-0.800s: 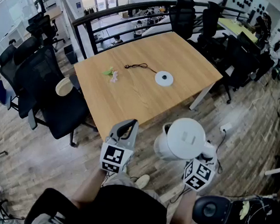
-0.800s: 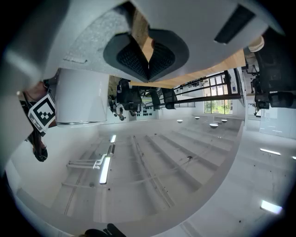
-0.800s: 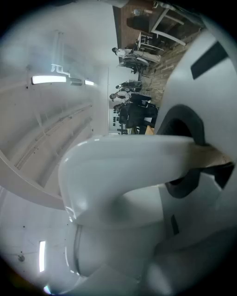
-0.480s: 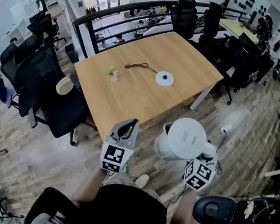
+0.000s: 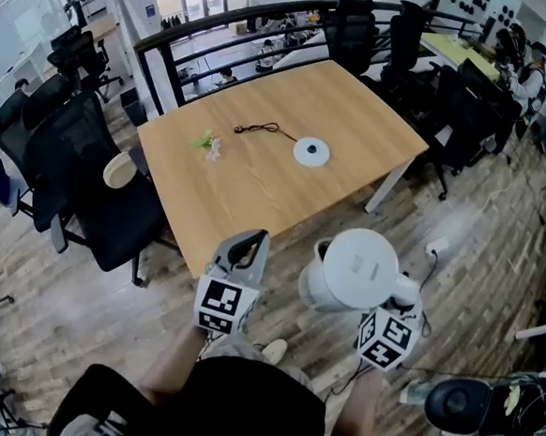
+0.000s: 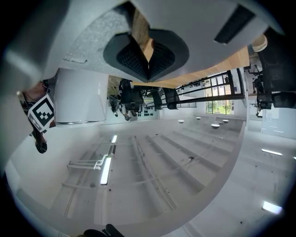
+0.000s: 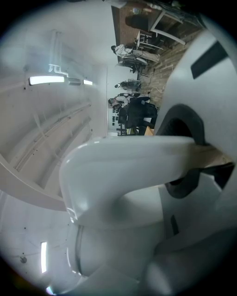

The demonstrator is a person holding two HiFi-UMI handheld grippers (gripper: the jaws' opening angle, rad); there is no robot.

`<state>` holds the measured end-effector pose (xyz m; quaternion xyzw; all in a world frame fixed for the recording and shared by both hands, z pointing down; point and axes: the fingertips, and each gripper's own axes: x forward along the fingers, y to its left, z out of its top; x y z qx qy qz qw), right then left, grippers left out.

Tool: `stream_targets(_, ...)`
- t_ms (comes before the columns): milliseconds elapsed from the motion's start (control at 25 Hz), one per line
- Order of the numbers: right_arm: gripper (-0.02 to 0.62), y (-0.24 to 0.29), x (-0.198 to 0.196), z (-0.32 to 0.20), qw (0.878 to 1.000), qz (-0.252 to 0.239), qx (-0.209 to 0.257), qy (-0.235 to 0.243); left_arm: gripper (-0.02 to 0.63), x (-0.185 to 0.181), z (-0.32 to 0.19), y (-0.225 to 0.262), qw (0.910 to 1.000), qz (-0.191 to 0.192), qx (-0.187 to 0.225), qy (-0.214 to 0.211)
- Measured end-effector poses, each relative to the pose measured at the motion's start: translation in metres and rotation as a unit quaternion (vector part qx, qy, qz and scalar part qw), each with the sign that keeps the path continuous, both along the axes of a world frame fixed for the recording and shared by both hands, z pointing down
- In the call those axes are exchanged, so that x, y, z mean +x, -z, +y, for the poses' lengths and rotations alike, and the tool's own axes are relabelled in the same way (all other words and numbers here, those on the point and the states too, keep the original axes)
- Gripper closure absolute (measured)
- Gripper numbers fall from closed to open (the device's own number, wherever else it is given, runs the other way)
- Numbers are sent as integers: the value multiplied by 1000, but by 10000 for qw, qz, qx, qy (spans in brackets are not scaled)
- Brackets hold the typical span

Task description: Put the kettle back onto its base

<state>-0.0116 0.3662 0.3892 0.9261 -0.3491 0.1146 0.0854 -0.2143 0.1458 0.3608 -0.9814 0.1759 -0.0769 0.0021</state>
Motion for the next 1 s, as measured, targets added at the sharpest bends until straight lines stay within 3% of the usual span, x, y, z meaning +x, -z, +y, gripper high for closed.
stream_targets(1000,525,-1,58,29,9996,-60,14,-283,603,67,16,0,9996,-42,-1,-269)
